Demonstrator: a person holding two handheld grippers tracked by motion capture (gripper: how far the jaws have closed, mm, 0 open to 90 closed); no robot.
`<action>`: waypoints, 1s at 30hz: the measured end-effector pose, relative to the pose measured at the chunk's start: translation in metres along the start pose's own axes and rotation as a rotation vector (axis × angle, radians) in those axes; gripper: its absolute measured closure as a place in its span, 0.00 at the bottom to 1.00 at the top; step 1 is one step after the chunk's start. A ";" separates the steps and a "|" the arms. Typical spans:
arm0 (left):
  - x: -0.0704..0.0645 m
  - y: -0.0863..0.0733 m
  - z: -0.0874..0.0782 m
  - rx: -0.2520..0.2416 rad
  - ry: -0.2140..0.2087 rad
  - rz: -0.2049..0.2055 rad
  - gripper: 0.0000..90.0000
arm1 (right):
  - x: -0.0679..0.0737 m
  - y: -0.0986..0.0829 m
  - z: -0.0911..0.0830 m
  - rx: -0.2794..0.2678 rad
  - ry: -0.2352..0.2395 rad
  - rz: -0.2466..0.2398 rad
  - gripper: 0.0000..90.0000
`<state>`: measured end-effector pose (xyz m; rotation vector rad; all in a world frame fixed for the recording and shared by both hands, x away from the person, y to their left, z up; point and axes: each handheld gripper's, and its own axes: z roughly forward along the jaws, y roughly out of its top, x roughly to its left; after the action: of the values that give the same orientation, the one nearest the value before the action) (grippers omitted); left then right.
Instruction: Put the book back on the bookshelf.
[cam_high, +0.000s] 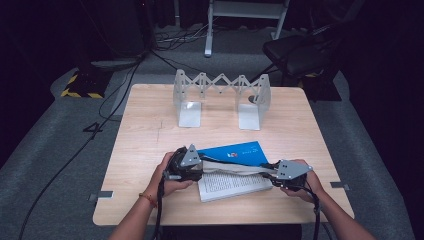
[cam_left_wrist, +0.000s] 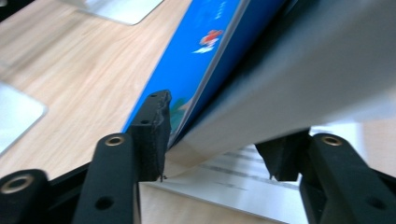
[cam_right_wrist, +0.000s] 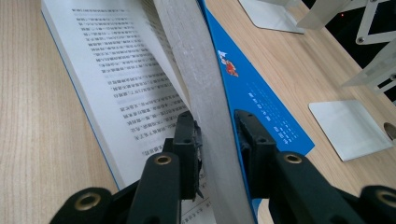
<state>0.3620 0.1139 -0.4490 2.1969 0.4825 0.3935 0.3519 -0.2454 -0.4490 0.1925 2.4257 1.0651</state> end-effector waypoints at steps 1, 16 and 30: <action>-0.005 -0.002 -0.011 -0.028 -0.014 0.003 0.49 | 0.001 0.000 0.001 0.009 0.003 -0.003 0.80; -0.087 0.053 -0.014 -0.035 0.085 0.169 0.30 | 0.005 0.015 0.005 0.048 0.008 -0.048 0.80; -0.078 0.047 0.035 0.150 0.194 0.129 0.45 | 0.013 0.030 0.016 0.080 0.027 -0.077 0.80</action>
<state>0.3180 0.0270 -0.4421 2.3538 0.4892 0.6630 0.3461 -0.2106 -0.4412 0.1113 2.4804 0.9445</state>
